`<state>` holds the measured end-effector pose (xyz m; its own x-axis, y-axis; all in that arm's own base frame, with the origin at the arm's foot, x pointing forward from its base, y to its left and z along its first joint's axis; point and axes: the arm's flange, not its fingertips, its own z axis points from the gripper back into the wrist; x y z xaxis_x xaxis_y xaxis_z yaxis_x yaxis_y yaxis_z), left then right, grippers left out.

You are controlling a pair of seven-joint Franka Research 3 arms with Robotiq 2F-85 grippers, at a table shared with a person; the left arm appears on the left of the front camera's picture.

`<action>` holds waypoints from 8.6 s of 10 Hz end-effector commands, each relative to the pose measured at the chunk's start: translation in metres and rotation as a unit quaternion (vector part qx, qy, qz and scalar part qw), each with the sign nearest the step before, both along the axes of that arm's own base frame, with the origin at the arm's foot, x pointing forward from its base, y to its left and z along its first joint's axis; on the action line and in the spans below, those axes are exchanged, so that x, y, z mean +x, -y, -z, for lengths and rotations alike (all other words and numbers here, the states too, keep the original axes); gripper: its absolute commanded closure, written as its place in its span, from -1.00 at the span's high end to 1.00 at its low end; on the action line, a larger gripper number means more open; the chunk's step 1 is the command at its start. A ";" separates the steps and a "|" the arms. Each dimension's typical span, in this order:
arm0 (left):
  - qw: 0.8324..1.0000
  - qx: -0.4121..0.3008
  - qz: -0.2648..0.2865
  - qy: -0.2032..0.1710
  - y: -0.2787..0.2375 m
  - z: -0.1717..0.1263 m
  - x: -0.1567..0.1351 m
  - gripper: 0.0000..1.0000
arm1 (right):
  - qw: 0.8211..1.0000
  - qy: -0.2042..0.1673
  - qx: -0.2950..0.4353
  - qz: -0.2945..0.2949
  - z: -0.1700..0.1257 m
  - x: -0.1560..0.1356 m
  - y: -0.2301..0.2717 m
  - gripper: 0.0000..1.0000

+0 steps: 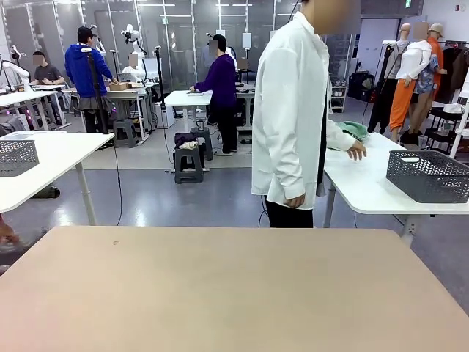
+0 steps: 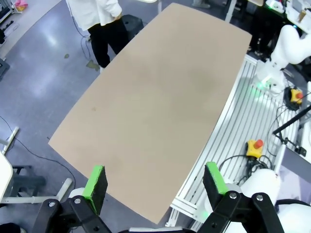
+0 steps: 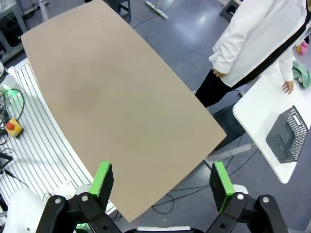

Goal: Fold the towels and place them in the basket.
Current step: When a person lays out a Towel with hook on the table, fold it in half twice.

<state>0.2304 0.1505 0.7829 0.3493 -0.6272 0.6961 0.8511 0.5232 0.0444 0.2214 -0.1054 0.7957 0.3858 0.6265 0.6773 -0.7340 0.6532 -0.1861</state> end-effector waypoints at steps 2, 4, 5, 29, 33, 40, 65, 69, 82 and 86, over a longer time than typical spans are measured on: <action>1.000 -0.001 -0.004 0.006 0.000 -0.001 0.001 1.00 | 1.000 0.002 0.002 0.001 0.000 0.001 0.000 1.00; 1.000 -0.001 -0.004 0.006 0.000 -0.001 0.001 1.00 | 1.000 0.002 0.002 0.001 0.000 0.001 0.000 1.00; 1.000 -0.001 -0.004 0.006 0.000 -0.001 0.001 1.00 | 1.000 0.002 0.002 0.001 0.000 0.001 0.000 1.00; 1.000 -0.001 -0.004 0.006 0.000 -0.001 0.001 1.00 | 1.000 0.002 0.002 0.001 0.000 0.001 0.000 1.00; 1.000 -0.001 -0.004 0.006 0.000 -0.001 0.001 1.00 | 1.000 0.002 0.002 0.001 0.000 0.001 0.000 1.00; 1.000 -0.001 -0.004 0.006 0.000 -0.001 0.001 1.00 | 1.000 0.002 0.002 0.001 0.000 0.001 0.000 1.00; 0.988 0.107 0.110 -0.010 0.124 0.001 0.032 1.00 | 0.987 0.001 -0.104 -0.120 -0.006 0.030 -0.120 1.00; 0.957 0.201 0.203 -0.052 0.212 0.111 0.043 1.00 | 0.950 -0.070 -0.189 -0.240 0.096 0.060 -0.234 1.00; 0.955 0.191 0.226 -0.023 0.233 0.245 0.034 1.00 | 0.941 -0.078 -0.206 -0.257 0.214 0.075 -0.271 1.00; 0.949 0.233 0.206 -0.046 0.308 0.329 0.072 1.00 | 0.940 -0.105 -0.225 -0.234 0.297 0.112 -0.318 1.00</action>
<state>0.2990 -0.1443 0.4942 0.0326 -0.9530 0.3012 0.9913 0.0692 0.1117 0.3256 0.1995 0.5160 0.0561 0.9651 0.2557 -0.9770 0.1059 -0.1853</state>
